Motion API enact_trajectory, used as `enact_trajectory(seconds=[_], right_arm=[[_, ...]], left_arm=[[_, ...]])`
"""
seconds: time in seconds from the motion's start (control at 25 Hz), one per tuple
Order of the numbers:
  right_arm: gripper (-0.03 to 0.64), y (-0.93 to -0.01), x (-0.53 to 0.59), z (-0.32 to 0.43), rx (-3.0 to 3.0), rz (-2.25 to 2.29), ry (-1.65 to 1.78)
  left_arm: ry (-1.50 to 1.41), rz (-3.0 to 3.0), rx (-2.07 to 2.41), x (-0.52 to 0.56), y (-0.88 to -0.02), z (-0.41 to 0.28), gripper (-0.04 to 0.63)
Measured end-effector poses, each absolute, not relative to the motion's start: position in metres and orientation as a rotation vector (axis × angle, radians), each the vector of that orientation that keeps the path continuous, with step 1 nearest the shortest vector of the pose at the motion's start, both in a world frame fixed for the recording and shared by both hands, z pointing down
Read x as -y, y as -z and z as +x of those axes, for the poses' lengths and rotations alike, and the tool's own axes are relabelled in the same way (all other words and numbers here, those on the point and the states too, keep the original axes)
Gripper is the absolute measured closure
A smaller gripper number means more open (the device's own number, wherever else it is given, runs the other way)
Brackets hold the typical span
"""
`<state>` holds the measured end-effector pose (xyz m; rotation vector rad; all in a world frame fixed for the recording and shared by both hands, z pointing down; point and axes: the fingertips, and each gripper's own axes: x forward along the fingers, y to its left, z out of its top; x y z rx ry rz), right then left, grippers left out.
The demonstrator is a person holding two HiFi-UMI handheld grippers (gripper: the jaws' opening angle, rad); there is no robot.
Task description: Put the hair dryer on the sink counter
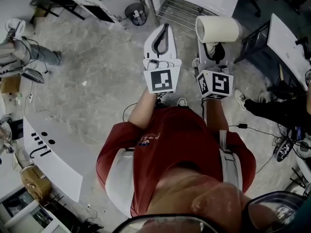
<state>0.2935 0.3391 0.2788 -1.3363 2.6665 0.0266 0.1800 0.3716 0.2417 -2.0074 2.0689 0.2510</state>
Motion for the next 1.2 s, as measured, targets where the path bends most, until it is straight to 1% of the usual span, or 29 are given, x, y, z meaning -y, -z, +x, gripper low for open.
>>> enact_trajectory(seconds=[0.32,0.6,0.84,1.2], right_arm=[[0.433,-0.287,-0.321,0.330,-2.698,-1.287,-0.028],[0.433,-0.294,-0.311,0.326,-2.723,-1.246,-0.024],[0.433,-0.297,-0.302,0.308,-2.727,-1.240,-0.017],[0.433,-0.300,-0.270,0.250,-2.762,-1.238,-0.032]], left_arm=[[-0.228,-1.941,-2.125,-0.361,-0.249,0.214,0.594],[-0.207,-1.915,-2.164,-0.356,-0.259,0.211,0.594],[-0.186,-1.935,-2.162,-0.346,-0.267,0.192,0.594],[-0.273,-1.920,-2.173,-0.314,-0.260,0.136,0.594]])
